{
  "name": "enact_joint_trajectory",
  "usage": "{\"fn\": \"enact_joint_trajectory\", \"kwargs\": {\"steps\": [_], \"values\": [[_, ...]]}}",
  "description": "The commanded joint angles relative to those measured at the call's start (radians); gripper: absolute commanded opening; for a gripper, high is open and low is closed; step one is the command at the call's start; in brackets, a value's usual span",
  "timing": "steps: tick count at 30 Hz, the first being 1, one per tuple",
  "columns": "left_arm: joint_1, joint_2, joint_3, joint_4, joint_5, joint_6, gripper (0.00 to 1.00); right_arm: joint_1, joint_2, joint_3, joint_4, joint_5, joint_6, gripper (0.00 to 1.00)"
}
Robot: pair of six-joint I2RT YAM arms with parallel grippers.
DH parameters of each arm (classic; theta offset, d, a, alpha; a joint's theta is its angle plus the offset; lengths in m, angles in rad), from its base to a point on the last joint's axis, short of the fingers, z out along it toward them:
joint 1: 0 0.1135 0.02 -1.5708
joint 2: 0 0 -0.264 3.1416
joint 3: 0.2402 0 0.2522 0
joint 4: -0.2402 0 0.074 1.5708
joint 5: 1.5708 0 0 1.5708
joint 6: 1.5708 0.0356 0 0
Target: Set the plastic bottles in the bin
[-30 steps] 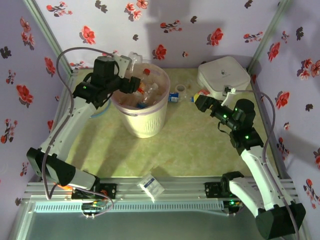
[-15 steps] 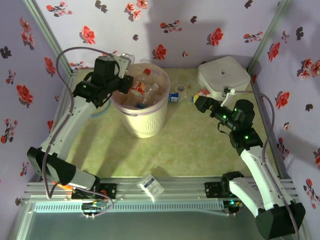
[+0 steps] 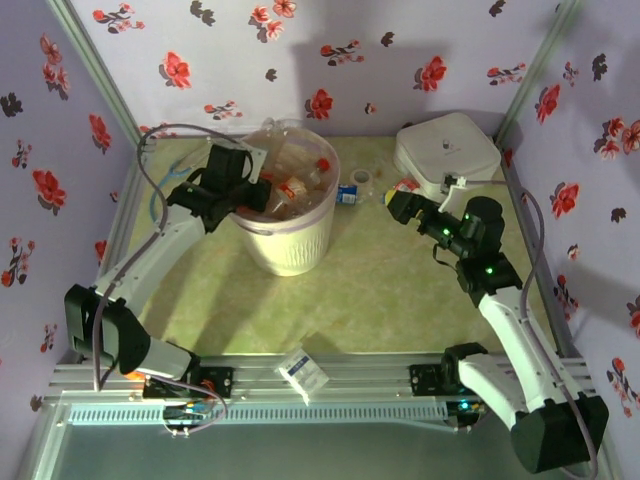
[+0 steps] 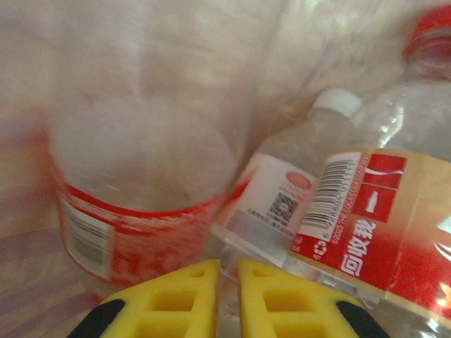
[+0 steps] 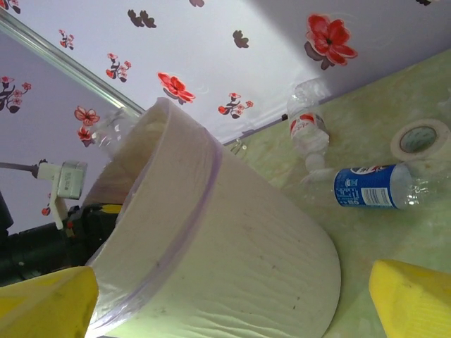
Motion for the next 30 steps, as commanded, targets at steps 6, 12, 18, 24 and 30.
{"fn": "enact_joint_trajectory", "kwargs": {"steps": [6, 12, 18, 24, 30], "values": [[-0.007, -0.063, 0.152, -0.1, 0.095, 0.0, 0.26, -0.008, 0.005, -0.012, 0.059, -0.013, 0.029, 0.99], [-0.008, -0.049, 0.28, -0.078, 0.116, 0.008, 0.39, -0.008, 0.002, -0.018, 0.06, -0.015, 0.03, 0.99], [0.0, 0.024, 0.334, -0.076, 0.074, -0.01, 0.33, -0.008, -0.007, -0.013, 0.038, -0.011, 0.014, 0.99], [-0.007, 0.066, 0.249, -0.071, 0.038, -0.03, 0.32, -0.008, -0.014, -0.012, 0.002, 0.028, -0.004, 0.99], [-0.019, 0.091, 0.167, -0.064, 0.024, -0.045, 0.32, -0.014, 0.003, 0.026, -0.121, 0.155, -0.055, 0.99]]}}
